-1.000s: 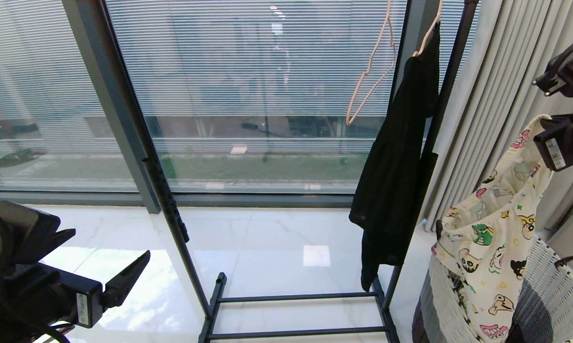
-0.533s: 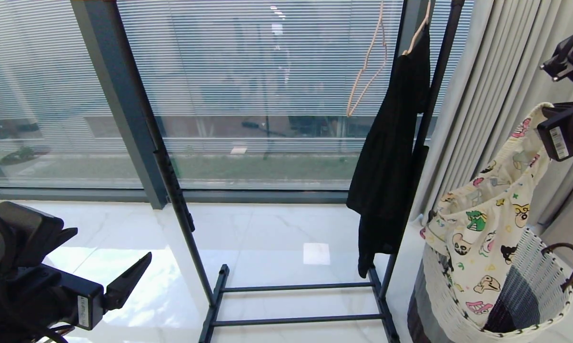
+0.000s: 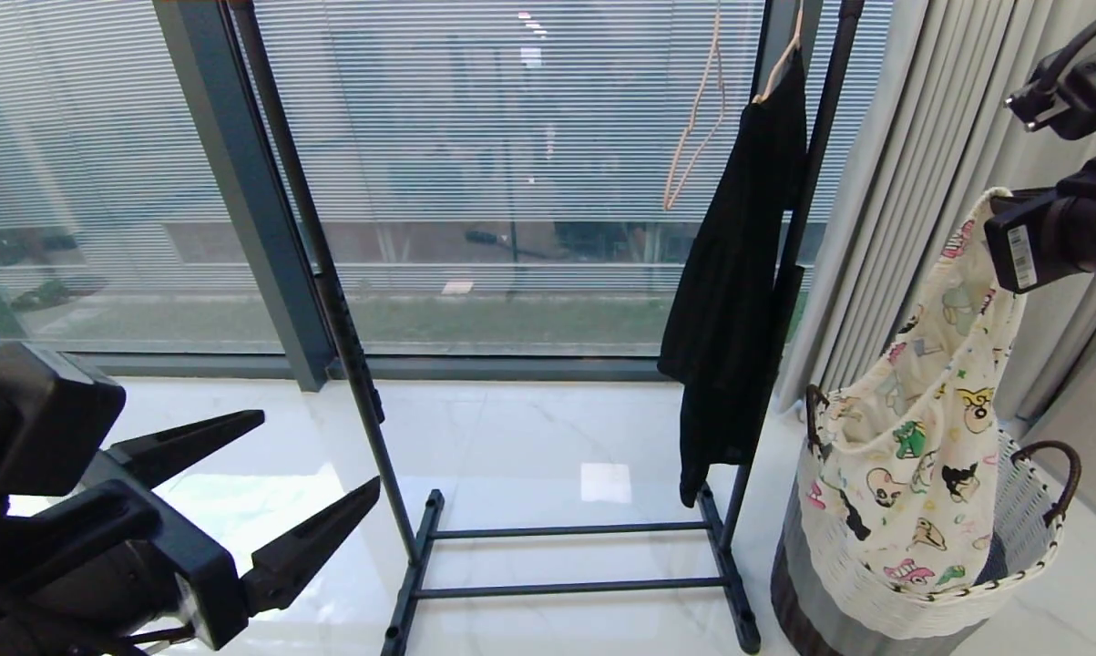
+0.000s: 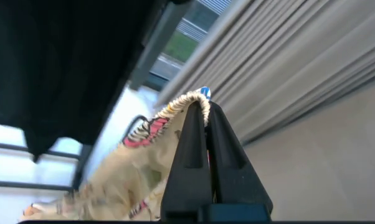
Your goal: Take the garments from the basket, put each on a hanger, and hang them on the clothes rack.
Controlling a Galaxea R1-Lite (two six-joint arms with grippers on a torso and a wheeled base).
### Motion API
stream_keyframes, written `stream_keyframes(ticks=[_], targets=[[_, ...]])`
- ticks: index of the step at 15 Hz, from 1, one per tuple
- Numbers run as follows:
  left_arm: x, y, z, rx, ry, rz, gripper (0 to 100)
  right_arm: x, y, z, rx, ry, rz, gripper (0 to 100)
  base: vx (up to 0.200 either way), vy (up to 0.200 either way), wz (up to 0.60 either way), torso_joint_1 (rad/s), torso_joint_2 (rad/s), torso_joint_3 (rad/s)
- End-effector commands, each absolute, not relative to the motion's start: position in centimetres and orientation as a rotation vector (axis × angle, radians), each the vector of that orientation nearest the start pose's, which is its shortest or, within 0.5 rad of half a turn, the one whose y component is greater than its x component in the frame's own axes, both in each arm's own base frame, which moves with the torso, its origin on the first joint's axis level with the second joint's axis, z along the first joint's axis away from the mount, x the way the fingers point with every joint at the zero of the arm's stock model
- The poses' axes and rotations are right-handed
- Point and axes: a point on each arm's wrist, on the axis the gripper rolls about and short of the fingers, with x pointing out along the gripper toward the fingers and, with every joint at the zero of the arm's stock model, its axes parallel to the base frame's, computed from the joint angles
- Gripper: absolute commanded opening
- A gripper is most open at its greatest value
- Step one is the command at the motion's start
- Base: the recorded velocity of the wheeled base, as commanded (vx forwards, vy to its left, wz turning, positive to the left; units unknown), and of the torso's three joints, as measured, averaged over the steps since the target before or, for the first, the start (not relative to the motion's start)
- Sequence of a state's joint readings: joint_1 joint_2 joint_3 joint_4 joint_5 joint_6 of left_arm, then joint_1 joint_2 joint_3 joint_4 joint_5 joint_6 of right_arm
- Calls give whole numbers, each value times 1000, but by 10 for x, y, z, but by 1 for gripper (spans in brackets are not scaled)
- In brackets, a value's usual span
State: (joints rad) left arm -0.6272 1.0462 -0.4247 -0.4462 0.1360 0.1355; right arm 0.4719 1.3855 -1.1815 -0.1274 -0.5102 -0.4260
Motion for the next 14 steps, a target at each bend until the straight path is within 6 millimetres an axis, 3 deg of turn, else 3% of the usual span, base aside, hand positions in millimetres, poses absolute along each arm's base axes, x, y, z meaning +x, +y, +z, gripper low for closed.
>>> stream_keyframes(ticks=[1,3,9,12,14], targets=[[129,-117,220,138,139,-637,100,216,108,323,-450,81,17,0,0,0,0,0,0,0],[149,-157,228,68,187,-698,100,215,116,323,-418,72,50,0,0,0,0,0,0,0],[211,-264,207,-106,344,-736,100,202,125,328,-343,42,139,0,0,0,0,0,0,0],[208,-301,187,-72,388,-799,100,197,122,331,-326,32,140,0,0,0,0,0,0,0],[212,-324,162,-40,430,-811,100,195,123,332,-308,27,147,0,0,0,0,0,0,0]])
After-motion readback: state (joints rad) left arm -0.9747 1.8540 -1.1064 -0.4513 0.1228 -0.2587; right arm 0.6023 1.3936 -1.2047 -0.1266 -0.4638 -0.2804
